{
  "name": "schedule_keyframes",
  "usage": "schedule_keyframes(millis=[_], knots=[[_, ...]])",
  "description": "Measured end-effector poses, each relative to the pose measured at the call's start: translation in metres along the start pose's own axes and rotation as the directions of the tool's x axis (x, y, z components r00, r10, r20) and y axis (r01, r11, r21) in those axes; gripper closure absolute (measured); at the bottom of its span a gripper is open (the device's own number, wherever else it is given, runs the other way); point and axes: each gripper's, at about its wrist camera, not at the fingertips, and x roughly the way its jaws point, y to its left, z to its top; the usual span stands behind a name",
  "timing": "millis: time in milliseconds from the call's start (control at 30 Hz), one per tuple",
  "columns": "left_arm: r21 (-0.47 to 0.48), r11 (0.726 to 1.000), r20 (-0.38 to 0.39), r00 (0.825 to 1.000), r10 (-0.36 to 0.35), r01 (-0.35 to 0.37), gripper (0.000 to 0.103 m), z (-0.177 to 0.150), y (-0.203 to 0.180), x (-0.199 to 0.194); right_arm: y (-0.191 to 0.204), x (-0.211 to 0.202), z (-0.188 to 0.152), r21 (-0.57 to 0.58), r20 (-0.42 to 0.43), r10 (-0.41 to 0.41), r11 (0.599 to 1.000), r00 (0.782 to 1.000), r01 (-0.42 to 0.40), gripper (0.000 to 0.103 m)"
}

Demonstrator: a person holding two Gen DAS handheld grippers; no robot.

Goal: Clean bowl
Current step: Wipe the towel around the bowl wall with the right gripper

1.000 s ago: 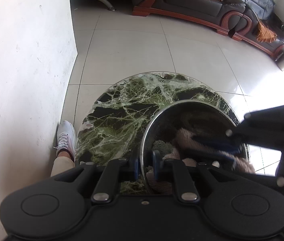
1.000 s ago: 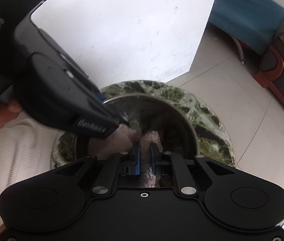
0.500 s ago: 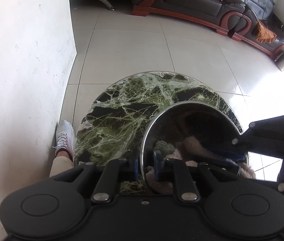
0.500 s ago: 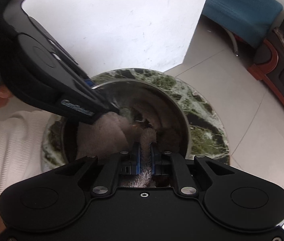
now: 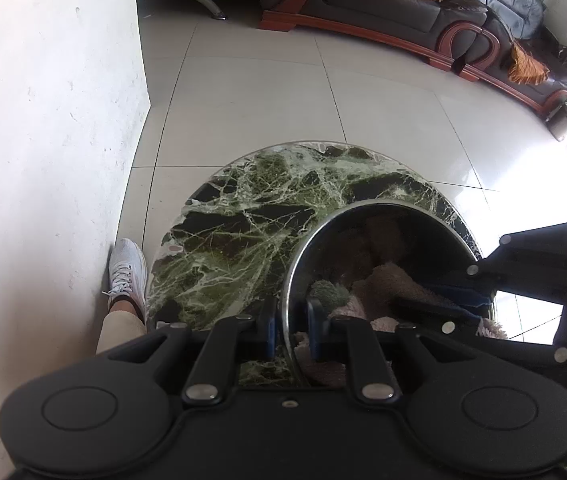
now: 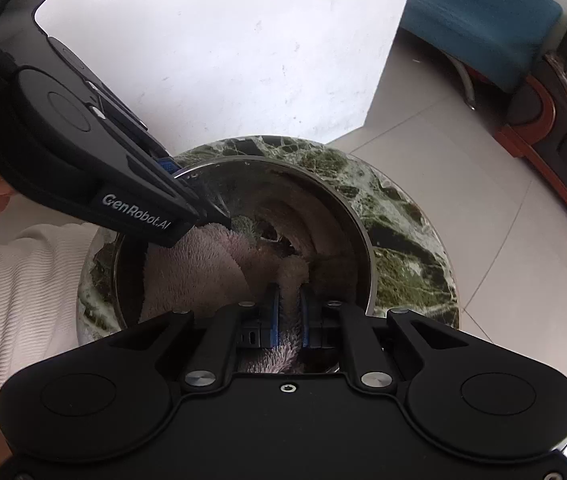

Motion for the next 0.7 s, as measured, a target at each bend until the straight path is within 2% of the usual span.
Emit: schedule_keyframes(millis=[33,133,233,300,367,567,600,667,700], knots=[[0.002,1.000,0.002,1.000,0.003,-0.003,0.088,0.000,0.000,-0.001,-0.002,-0.004,0.001,0.017,0.006,-0.004,1.000,1.000,0.004,0.083],[-0.006,1.000,0.008,1.000,0.001,-0.001,0.088,0.001,0.004,-0.005,-0.012,-0.019,0.002,0.093,0.051,0.001,0.996,0.999,-0.006,0.078],[-0.009,1.000,0.011,1.000,0.003,-0.003,0.088,0.002,0.005,-0.007,-0.021,-0.039,0.000,0.164,0.104,0.045,0.984,0.994,-0.062,0.072],[-0.009,1.000,0.012,1.000,0.006,-0.006,0.088,0.001,0.004,-0.007,-0.020,-0.045,0.000,0.180,0.113,0.108,0.975,0.988,-0.127,0.072],[-0.010,1.000,0.011,1.000,0.006,-0.006,0.088,0.001,0.004,-0.007,-0.014,-0.044,0.000,0.174,0.104,0.156,0.970,0.982,-0.172,0.067],[-0.009,1.000,0.007,1.000,0.000,0.000,0.088,0.001,0.004,-0.007,0.001,-0.021,-0.001,0.157,0.026,0.188,0.969,0.982,-0.189,0.069],[-0.009,1.000,0.006,1.000,-0.001,0.002,0.088,0.001,0.004,-0.007,0.001,-0.016,-0.002,0.163,0.016,0.188,0.969,0.982,-0.188,0.071],[-0.007,1.000,0.006,1.000,-0.003,0.003,0.088,0.001,0.004,-0.007,0.001,-0.013,-0.003,0.159,0.014,0.182,0.970,0.983,-0.182,0.081],[-0.006,1.000,0.005,1.000,-0.004,0.004,0.088,0.001,0.005,-0.007,0.001,-0.014,-0.002,0.150,0.016,0.162,0.975,0.987,-0.163,0.082]])
